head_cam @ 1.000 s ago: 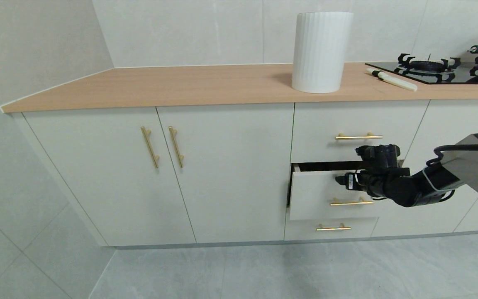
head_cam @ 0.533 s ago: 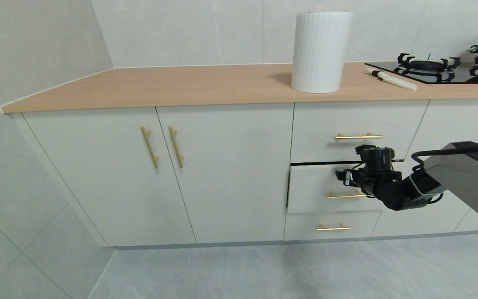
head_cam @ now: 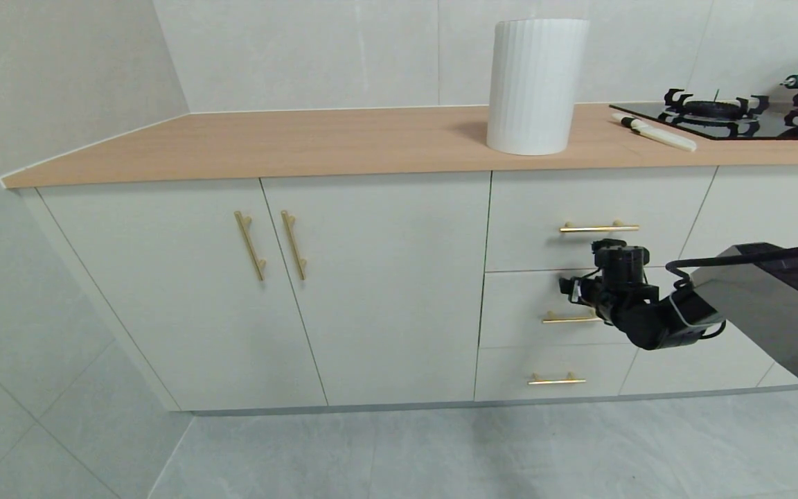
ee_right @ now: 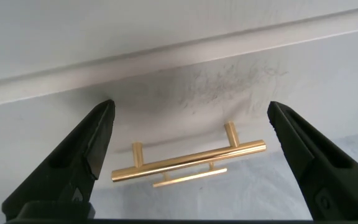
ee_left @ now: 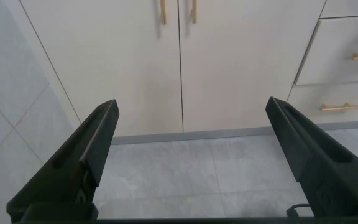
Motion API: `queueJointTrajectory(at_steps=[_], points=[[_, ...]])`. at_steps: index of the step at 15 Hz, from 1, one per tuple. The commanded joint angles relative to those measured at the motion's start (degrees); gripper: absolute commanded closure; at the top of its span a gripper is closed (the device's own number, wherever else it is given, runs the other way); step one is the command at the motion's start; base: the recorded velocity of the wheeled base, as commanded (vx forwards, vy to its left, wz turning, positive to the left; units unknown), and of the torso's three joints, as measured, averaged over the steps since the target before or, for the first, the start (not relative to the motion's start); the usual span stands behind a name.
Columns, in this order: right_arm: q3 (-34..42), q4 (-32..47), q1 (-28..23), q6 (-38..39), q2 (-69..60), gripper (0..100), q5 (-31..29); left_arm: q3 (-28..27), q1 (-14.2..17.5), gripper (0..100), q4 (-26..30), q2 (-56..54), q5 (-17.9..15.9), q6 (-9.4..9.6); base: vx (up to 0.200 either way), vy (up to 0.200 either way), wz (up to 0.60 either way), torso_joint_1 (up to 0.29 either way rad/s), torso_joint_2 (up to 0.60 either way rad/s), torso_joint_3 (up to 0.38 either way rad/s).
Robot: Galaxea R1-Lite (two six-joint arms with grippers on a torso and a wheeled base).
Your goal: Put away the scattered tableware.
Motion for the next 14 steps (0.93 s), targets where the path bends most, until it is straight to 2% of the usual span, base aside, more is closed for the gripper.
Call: queueJointTrajectory(at_steps=[1, 8, 10, 14], points=[[-1.4, -0.4, 0.0, 0.6, 1.0, 0, -0.5, 0.0, 0.0, 0, 0.0, 0.0, 0.0, 0.01, 0.0, 0.0, 0.0, 0.0, 0.0, 0.0], [0.3, -0.5, -0.1, 0.8, -2.0, 0, -2.2, 0.0, 0.0, 0, 0.0, 0.0, 0.0, 0.01, 0.0, 0.0, 0.0, 0.0, 0.0, 0.0], [6.7, -1.1, -0.6, 1.0, -10.0, 0, -3.1, 0.0, 0.0, 0, 0.0, 0.0, 0.0, 0.01, 0.0, 0.0, 0.0, 0.0, 0.0, 0.0], [32.9, -14.9, -0.6, -1.3, -35.9, 0, -5.5, 0.0, 0.0, 0, 0.0, 0.0, 0.0, 0.01, 0.0, 0.0, 0.0, 0.0, 0.0, 0.0]])
